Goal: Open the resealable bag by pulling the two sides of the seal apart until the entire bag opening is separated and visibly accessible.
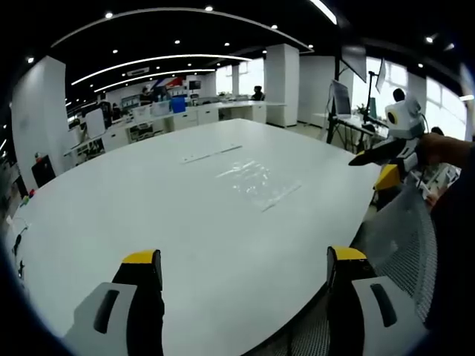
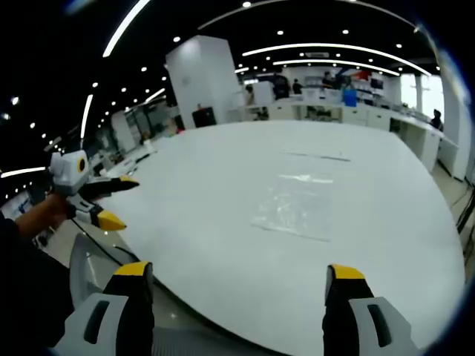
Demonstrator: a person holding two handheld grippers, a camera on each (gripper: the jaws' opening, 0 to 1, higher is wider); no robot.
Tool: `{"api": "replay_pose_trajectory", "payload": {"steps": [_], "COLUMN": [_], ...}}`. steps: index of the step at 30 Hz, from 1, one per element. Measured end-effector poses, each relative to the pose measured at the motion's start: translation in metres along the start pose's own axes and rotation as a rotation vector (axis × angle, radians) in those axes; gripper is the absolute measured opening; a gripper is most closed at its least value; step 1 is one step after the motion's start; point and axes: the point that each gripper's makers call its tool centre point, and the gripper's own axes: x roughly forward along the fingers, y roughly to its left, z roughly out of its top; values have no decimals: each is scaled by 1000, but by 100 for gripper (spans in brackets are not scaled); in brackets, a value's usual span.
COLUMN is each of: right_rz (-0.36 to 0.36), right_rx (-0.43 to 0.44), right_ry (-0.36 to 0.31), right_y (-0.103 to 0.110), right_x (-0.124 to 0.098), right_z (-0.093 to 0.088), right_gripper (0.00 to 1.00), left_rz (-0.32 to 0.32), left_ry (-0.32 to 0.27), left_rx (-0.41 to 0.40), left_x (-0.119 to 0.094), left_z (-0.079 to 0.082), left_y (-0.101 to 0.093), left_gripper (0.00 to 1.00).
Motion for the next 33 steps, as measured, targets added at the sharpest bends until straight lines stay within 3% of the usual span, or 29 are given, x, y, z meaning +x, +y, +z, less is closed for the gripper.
{"api": "replay_pose_trajectory", "payload": {"steps": [22, 33], "right_rz": [6, 1], "right_rx": [-17, -32], "right_ry": [13, 13], "right_y": [0, -1], "right_x": [1, 0], "right_z": [-1, -3], "right_gripper": [94, 93], "left_rz": [-10, 13], "left_ry": [11, -18], "left_rx": [-3, -22], "left_x": [-1, -4], "left_z": [-1, 7], "left_y": [-2, 4], "left_gripper": [89, 87]}}
